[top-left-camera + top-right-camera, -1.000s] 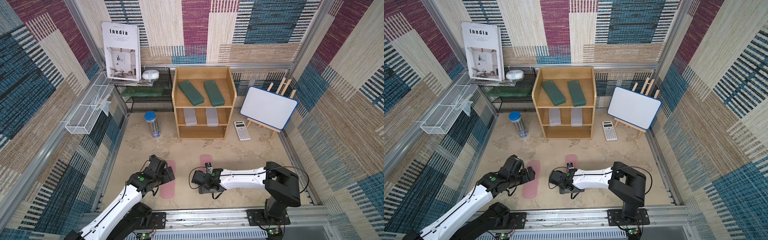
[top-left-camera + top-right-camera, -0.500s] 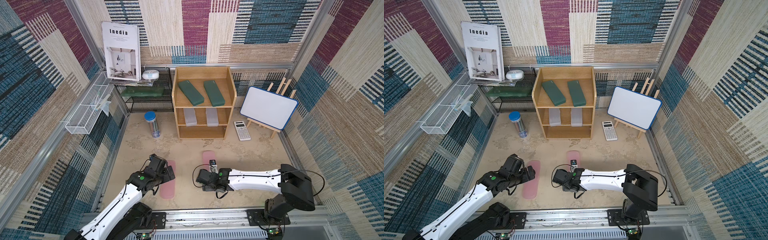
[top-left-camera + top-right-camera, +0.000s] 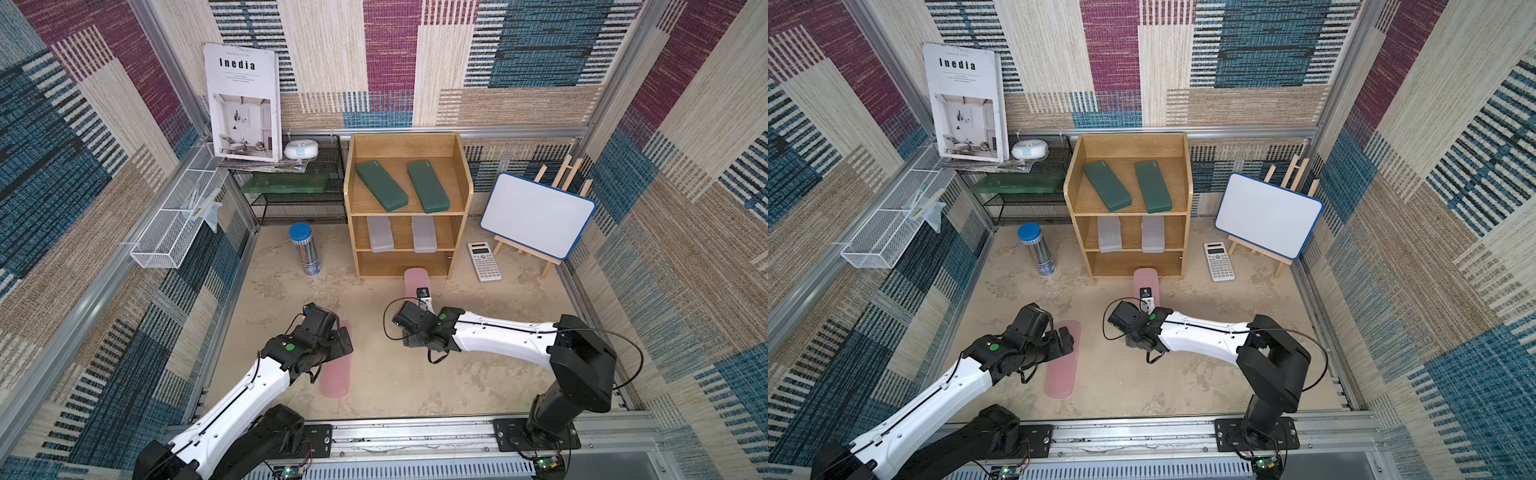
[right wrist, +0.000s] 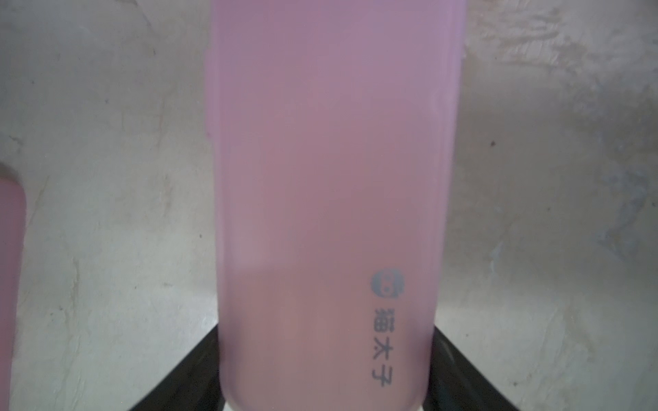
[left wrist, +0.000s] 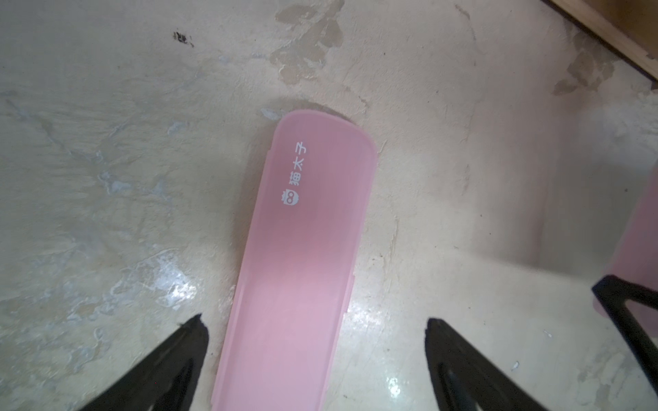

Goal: Place the pencil cases on the shelf according to color
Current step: Place the pencil case on the shelf.

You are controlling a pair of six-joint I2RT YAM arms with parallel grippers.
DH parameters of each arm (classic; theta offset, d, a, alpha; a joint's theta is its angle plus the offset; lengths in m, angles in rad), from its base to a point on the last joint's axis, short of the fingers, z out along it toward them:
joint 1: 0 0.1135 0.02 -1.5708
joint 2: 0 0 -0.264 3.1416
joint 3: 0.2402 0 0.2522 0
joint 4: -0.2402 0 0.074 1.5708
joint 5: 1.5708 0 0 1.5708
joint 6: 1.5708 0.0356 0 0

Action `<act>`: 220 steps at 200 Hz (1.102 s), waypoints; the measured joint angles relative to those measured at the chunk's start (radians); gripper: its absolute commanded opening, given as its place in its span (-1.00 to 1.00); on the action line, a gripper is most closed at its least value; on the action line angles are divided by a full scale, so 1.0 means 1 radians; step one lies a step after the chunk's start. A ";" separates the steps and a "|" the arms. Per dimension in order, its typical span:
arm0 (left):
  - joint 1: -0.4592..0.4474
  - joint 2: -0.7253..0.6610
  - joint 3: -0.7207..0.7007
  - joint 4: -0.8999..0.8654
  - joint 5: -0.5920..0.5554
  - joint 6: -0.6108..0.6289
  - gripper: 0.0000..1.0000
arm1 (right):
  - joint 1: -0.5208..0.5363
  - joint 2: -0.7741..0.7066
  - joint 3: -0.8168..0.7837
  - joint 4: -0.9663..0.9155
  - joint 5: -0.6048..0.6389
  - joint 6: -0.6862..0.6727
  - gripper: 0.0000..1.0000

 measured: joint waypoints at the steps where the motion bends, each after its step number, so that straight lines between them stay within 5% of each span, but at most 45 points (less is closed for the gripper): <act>1: 0.000 0.002 0.001 0.001 0.000 0.000 0.98 | -0.002 0.002 0.001 0.002 0.000 -0.003 0.42; 105: 0.005 0.126 0.042 0.051 -0.005 0.029 0.98 | -0.235 0.217 0.156 0.145 -0.027 -0.272 0.46; 220: 0.034 0.125 0.023 0.071 -0.008 0.052 0.99 | -0.273 0.275 0.196 0.174 -0.059 -0.311 0.80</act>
